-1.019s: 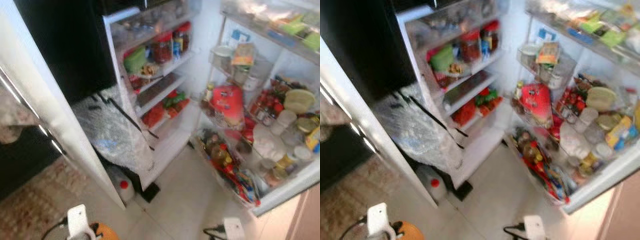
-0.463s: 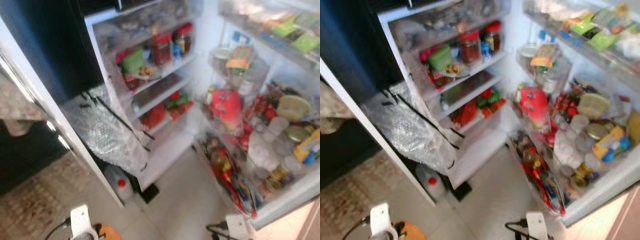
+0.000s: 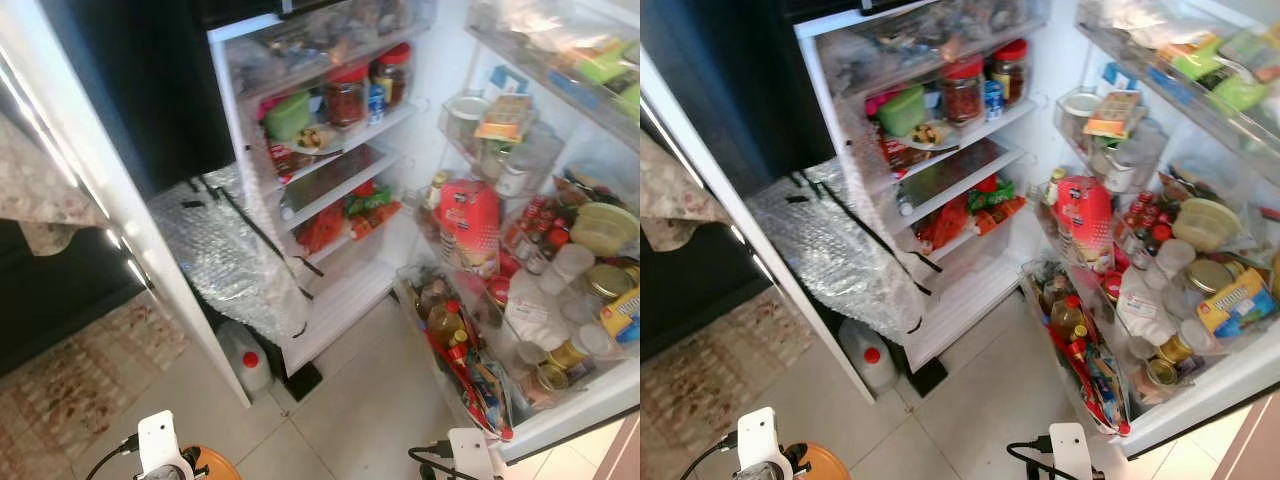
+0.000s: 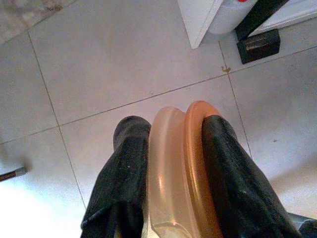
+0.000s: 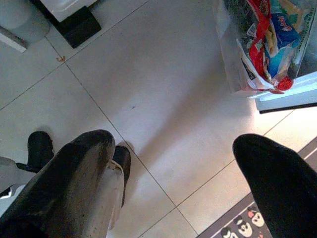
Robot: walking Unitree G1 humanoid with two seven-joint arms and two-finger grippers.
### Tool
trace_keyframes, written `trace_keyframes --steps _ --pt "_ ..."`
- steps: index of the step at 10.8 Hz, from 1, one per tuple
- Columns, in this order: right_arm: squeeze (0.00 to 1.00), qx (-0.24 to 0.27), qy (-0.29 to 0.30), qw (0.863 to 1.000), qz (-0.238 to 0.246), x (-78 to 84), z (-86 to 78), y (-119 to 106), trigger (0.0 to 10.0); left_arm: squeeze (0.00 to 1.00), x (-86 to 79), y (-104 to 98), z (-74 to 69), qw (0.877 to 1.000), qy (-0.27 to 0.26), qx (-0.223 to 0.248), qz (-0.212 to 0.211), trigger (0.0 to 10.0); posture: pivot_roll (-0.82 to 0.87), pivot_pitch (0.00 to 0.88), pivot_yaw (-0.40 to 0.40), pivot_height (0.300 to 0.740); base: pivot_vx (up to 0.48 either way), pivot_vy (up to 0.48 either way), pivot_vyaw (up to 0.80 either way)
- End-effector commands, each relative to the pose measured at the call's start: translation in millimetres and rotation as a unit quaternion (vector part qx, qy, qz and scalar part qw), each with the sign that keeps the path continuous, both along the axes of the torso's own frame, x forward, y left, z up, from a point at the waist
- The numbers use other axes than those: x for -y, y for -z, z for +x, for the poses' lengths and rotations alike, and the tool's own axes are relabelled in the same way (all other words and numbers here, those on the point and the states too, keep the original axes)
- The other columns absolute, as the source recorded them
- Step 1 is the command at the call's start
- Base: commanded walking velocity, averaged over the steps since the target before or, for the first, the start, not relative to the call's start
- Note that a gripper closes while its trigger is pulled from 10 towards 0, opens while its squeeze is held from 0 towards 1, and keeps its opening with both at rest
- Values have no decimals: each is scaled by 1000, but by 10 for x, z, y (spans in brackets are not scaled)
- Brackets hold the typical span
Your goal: Restocking fridge
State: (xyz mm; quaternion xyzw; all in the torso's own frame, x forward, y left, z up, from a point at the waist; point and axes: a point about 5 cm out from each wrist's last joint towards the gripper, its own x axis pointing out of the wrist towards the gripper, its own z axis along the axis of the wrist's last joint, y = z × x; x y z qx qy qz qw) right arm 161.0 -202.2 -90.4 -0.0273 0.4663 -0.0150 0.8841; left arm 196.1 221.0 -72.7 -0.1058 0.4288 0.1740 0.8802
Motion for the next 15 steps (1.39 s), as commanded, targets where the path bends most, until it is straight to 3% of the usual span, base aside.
trace_keyframes --steps 1,7,12,15 --pt "0 0 10 1000 3 5 -21 7 10000 0 -18 35 -70 1000 -2 -16 -3 10000 -141 53 21 740 0 0 0" --pt "0 23 4 1000 -3 -10 108 -50 10000 0 -18 36 -70 1000 3 -18 -2 10000 -141 54 22 740 144 0 0" --pt "0 112 -7 993 -20 -5 514 -285 10000 0 -13 44 -86 1000 6 -20 0 10000 -140 54 19 740 334 0 0" --pt "0 177 6 983 -43 55 711 -456 10000 0 -24 49 -101 1000 8 -23 8 10000 -144 49 21 740 0 0 0"
